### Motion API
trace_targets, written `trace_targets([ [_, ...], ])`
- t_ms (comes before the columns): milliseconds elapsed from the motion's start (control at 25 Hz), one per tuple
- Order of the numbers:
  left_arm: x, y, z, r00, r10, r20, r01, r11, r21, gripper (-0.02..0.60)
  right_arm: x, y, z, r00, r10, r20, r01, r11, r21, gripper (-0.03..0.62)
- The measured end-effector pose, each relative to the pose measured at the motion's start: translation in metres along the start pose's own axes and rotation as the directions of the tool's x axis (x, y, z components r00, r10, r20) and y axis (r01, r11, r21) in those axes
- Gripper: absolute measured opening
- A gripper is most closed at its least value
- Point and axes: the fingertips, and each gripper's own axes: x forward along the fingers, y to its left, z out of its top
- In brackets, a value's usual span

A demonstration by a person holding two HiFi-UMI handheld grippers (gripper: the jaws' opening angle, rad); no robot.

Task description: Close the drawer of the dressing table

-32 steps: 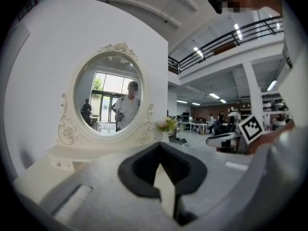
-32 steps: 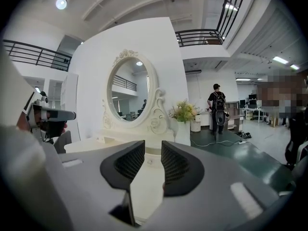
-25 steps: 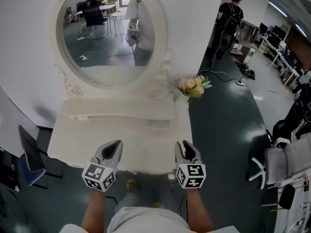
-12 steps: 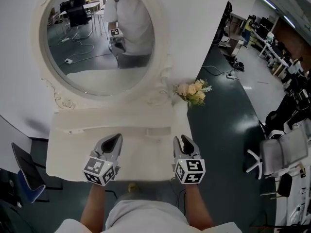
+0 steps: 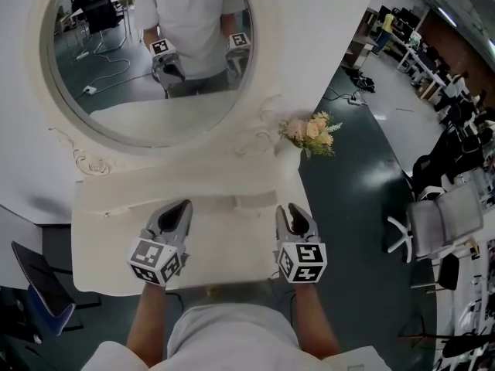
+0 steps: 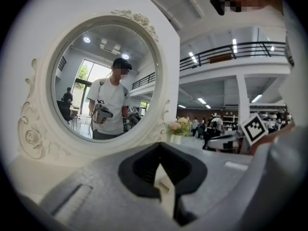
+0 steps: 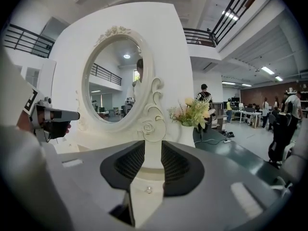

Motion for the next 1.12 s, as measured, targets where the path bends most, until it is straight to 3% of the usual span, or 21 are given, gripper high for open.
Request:
trace_targets([
  [600,0.031,0.023,-0.038,0.997,-0.019,-0.069,0.017,0.999,-0.030,0.000,0.038,-0.001,-0.040,0.997,0.000,-0.076,0.002,0.999,0.033,0.092],
  [1120,0.060,0.029,-0.117,0.979,-0.014,-0.204,-0.002,0.997,-0.080,0.000,0.087,-0.012,-0.128,0.978,0.051,-0.204,-0.031,0.995,0.097,0.092],
])
